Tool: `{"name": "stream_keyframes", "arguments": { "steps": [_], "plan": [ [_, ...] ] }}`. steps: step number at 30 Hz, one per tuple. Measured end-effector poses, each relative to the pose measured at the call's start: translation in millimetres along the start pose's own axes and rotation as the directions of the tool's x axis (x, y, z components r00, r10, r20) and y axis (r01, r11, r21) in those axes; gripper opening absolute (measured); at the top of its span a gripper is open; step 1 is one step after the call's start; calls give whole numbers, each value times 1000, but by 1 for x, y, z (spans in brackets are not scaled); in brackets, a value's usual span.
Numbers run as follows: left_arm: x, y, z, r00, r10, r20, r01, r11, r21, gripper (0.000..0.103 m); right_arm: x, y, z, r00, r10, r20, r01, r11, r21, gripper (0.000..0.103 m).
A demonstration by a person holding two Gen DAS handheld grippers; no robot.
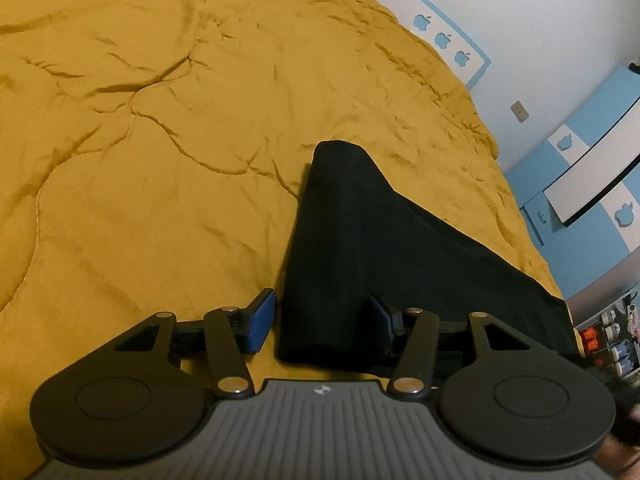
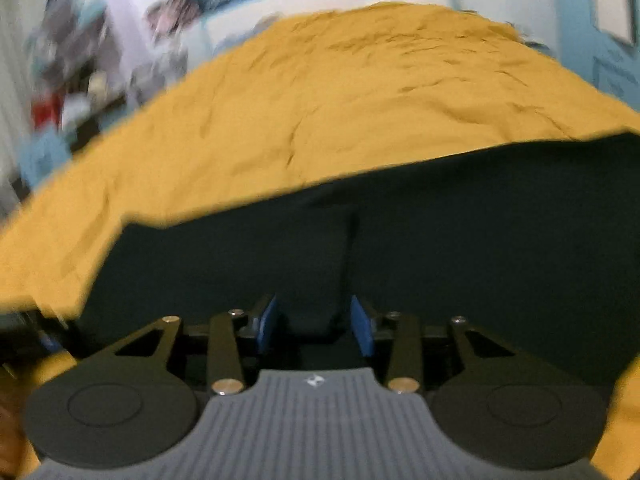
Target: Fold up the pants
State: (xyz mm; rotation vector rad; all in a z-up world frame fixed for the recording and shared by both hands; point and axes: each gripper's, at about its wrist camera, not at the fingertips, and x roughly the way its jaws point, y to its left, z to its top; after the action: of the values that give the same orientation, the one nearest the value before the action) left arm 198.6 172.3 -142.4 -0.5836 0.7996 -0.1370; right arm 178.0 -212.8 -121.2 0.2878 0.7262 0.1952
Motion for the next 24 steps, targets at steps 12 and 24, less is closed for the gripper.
{"name": "stream_keyframes", "arguments": {
  "steps": [12, 24],
  "plan": [
    [1, -7, -5, 999, 40, 15, -40, 998, 44, 62, -103, -204, 44, 937, -342, 72, 293, 881, 372, 54],
    [1, -7, -6, 998, 53, 15, -54, 997, 58, 62, -77, -297, 42, 924, -364, 114, 185, 689, 701, 54]
  ]
}}
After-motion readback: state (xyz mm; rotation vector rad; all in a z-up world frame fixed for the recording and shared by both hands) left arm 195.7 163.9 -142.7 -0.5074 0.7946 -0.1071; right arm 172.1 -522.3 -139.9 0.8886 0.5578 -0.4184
